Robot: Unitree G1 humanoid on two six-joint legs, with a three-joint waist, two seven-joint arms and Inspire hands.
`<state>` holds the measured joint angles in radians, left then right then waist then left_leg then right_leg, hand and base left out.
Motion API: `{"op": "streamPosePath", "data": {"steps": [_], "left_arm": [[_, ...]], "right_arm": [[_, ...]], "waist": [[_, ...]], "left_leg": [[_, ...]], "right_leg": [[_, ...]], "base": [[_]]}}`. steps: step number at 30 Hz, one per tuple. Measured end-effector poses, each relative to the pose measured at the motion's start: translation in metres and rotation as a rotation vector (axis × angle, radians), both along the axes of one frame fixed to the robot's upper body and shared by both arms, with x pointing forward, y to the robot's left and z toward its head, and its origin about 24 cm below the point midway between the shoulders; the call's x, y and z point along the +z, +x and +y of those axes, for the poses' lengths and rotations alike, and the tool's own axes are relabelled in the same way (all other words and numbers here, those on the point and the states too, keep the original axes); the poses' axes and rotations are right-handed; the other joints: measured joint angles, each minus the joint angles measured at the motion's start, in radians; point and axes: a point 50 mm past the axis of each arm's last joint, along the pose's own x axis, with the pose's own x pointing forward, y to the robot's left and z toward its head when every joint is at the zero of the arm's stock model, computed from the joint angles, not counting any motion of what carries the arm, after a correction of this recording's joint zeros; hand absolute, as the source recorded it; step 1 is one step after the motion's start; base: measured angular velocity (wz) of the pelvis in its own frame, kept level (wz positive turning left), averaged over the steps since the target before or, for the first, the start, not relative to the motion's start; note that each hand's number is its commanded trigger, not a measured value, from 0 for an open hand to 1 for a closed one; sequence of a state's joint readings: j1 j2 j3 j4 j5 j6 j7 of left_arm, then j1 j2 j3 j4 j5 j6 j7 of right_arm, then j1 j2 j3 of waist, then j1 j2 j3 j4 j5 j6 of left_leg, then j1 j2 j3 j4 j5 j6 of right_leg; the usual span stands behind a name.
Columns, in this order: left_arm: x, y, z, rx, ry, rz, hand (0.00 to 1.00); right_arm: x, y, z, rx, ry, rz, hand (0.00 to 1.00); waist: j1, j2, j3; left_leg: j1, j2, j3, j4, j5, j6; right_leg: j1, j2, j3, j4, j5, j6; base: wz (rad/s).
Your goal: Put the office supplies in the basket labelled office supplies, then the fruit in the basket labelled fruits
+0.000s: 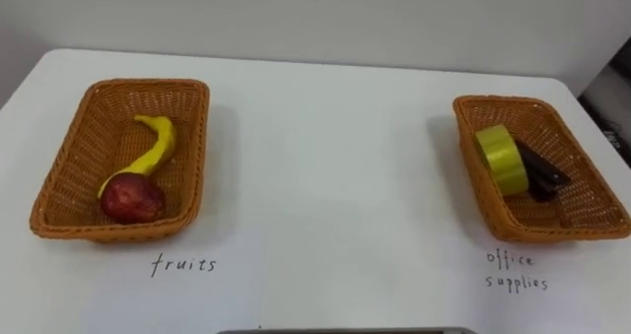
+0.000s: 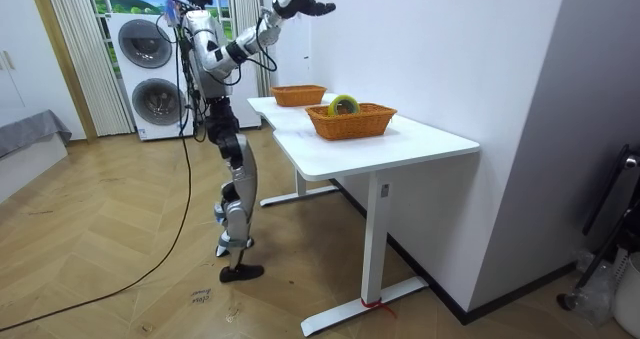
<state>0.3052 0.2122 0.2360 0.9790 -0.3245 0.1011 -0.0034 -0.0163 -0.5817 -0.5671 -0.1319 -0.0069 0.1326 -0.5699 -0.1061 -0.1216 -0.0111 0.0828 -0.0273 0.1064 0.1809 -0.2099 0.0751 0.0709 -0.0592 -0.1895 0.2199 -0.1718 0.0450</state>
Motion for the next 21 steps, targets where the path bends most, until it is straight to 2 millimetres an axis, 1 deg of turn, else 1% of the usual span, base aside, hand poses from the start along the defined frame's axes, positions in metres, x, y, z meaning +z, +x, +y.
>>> {"op": "streamPosePath", "data": {"steps": [2, 3, 5, 6, 8, 11, 12, 14, 15, 16, 17, 18, 19, 20, 21], "left_arm": [[0.000, -0.002, -0.001, 0.005, 0.007, 0.005, 0.00], [0.000, -0.003, -0.002, 0.006, 0.014, 0.001, 0.00], [0.000, -0.002, -0.001, 0.003, 0.023, -0.005, 0.00], [0.001, -0.005, 0.000, 0.005, 0.031, -0.002, 0.00], [0.001, -0.006, 0.001, 0.010, 0.044, 0.001, 0.00], [0.002, -0.006, 0.001, 0.019, 0.066, 0.005, 0.00], [0.002, -0.007, 0.001, 0.020, 0.067, 0.007, 0.00], [0.002, -0.010, 0.001, 0.024, 0.071, 0.016, 0.00], [0.002, -0.010, 0.001, 0.027, 0.071, 0.016, 0.00], [0.002, -0.010, 0.001, 0.043, 0.074, 0.008, 0.00], [0.004, -0.008, 0.003, 0.054, 0.082, -0.006, 0.00], [0.004, -0.008, 0.004, 0.054, 0.086, -0.009, 0.00], [0.004, -0.007, 0.003, 0.055, 0.088, -0.012, 0.00], [0.004, -0.007, 0.002, 0.055, 0.087, -0.014, 0.00], [0.003, -0.007, 0.000, 0.058, 0.080, -0.015, 0.00]], "right_arm": [[-0.004, -0.010, -0.007, -0.016, 0.042, -0.022, 0.00], [-0.006, -0.018, -0.012, -0.033, 0.067, -0.039, 0.00], [-0.012, -0.027, -0.017, -0.041, 0.135, -0.092, 0.00], [-0.019, -0.033, -0.019, -0.047, 0.183, -0.121, 0.00], [-0.034, -0.045, -0.022, -0.077, 0.263, -0.140, 0.00], [-0.076, -0.064, -0.037, -0.188, 0.478, -0.136, 0.00], [-0.082, -0.067, -0.038, -0.204, 0.508, -0.134, 0.00], [-0.099, -0.075, -0.044, -0.254, 0.604, -0.133, 0.00], [-0.102, -0.078, -0.044, -0.266, 0.624, -0.140, 0.00], [-0.109, -0.085, -0.046, -0.296, 0.671, -0.157, 0.00], [-0.119, -0.094, -0.048, -0.336, 0.737, -0.174, 0.00], [-0.124, -0.097, -0.048, -0.357, 0.765, -0.182, 0.00], [-0.136, -0.103, -0.049, -0.404, 0.804, -0.183, 0.00], [-0.141, -0.107, -0.049, -0.425, 0.826, -0.190, 0.00], [-0.152, -0.113, -0.049, -0.464, 0.880, -0.209, 0.00]], "waist": [[-0.003, -0.004, -0.0006], [-0.005, -0.001, 0.0026], [-0.006, 0.001, 0.0029], [-0.004, 0.004, 0.0024], [-0.004, 0.008, 0.0031], [-0.012, 0.023, 0.0037], [-0.014, 0.024, 0.0052], [-0.028, 0.039, 0.0004], [-0.032, 0.046, 0.0002], [-0.037, 0.056, 0.0010], [-0.036, 0.058, 0.0017], [-0.037, 0.058, 0.0017], [-0.040, 0.058, 0.0015], [-0.040, 0.057, 0.0014], [-0.042, 0.056, 0.0015]], "left_leg": [[-0.001, 0.002, 0.003, -0.001, -0.001, -0.002], [-0.002, 0.003, 0.004, 0.000, -0.002, -0.002], [-0.001, 0.007, 0.012, 0.000, -0.006, -0.003], [-0.002, 0.009, 0.022, 0.001, -0.008, -0.003], [-0.001, 0.011, 0.029, 0.003, -0.012, -0.004], [0.000, 0.013, 0.035, 0.004, -0.014, -0.005], [0.000, 0.013, 0.036, 0.003, -0.014, -0.005], [-0.003, 0.013, 0.037, 0.001, -0.015, -0.005], [-0.003, 0.013, 0.038, 0.000, -0.015, -0.005], [-0.002, 0.013, 0.038, -0.002, -0.014, -0.006], [-0.001, 0.015, 0.039, -0.003, -0.013, -0.007], [-0.001, 0.016, 0.039, -0.003, -0.012, -0.008], [-0.001, 0.017, 0.040, -0.003, -0.012, -0.010], [-0.001, 0.017, 0.040, -0.003, -0.012, -0.010], [0.000, 0.017, 0.040, -0.003, -0.012, -0.010]], "right_leg": [[0.002, 0.002, 0.001, -0.002, 0.000, 0.000], [0.002, 0.003, 0.001, -0.003, 0.001, -0.002], [0.003, 0.007, 0.009, -0.006, 0.003, -0.005], [0.006, 0.010, 0.016, -0.014, 0.006, -0.009], [0.011, 0.013, 0.020, -0.021, 0.007, -0.011], [0.012, 0.014, 0.022, -0.025, 0.008, -0.013], [0.012, 0.014, 0.022, -0.027, 0.009, -0.014], [0.009, 0.015, 0.024, -0.032, 0.010, -0.015], [0.008, 0.015, 0.025, -0.032, 0.010, -0.015], [0.009, 0.015, 0.024, -0.033, 0.010, -0.015], [0.009, 0.017, 0.024, -0.033, 0.010, -0.016], [0.008, 0.018, 0.024, -0.033, 0.010, -0.016], [0.008, 0.019, 0.024, -0.034, 0.010, -0.016], [0.009, 0.019, 0.023, -0.034, 0.009, -0.016], [0.010, 0.019, 0.022, -0.034, 0.009, -0.017]], "base": [[-0.02], [-0.03], [-0.12], [-0.20], [-0.13], [-0.05], [-0.05], [-0.05], [0.00], [0.00], [0.00], [0.00], [0.00], [0.00], [0.00]]}}
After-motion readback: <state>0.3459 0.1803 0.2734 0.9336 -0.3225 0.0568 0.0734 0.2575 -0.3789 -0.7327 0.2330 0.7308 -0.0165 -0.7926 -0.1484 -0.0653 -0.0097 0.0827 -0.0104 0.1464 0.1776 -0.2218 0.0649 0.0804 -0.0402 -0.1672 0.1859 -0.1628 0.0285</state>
